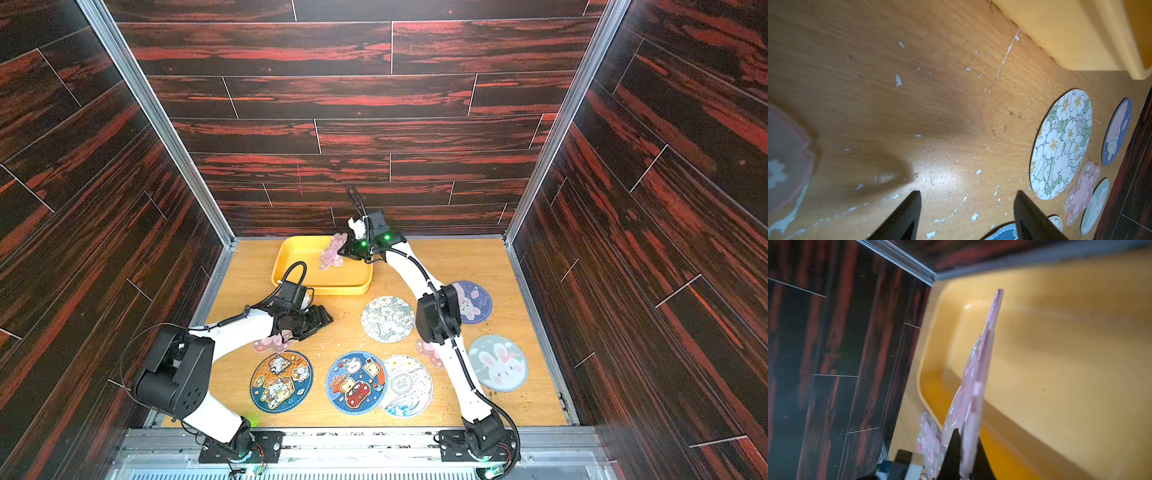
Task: Put the coasters into the storage box
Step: Place the coaster in the storage box.
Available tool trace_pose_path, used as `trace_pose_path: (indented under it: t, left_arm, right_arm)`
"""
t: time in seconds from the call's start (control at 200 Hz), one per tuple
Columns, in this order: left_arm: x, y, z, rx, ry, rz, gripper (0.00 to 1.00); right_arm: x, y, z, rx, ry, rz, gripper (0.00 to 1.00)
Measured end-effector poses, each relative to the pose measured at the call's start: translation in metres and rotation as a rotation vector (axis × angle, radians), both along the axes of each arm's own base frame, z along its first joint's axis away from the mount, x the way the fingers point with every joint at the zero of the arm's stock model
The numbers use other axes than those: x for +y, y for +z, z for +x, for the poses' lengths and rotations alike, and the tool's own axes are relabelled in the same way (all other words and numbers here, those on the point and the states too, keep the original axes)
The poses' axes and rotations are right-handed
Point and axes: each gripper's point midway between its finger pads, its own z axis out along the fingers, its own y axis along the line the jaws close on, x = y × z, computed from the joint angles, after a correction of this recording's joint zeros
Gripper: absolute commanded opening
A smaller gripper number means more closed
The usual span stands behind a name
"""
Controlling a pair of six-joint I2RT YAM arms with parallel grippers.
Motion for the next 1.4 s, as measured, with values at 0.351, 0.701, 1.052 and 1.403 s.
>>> trace_pose_path:
  t: [0.351,0.701,1.052,1.403]
  left_arm:
    - [-0.001,-0.01,0.001,0.026,-0.002,0.006,0.74]
    - [-0.001,-0.01,0.0,0.028,-0.002,0.007,0.74]
    - [0.002,-0.012,-0.003,0.042,0.002,0.018,0.74]
    - [0.001,-0.009,0.0,0.038,0.003,0.021,0.74]
  right_arm:
    - [-0.01,-0.035,-0.005,0.077,-0.028,-0.083,0.23]
    - [-0.029,-0.052,-0.001,0.05,-0.071,-0.211,0.42]
    - [-0.054,-0.059,0.005,-0.042,-0.1,-0.377,0.73]
    - [-0.08,-0.04,0.007,-0.14,-0.136,-0.506,0.76]
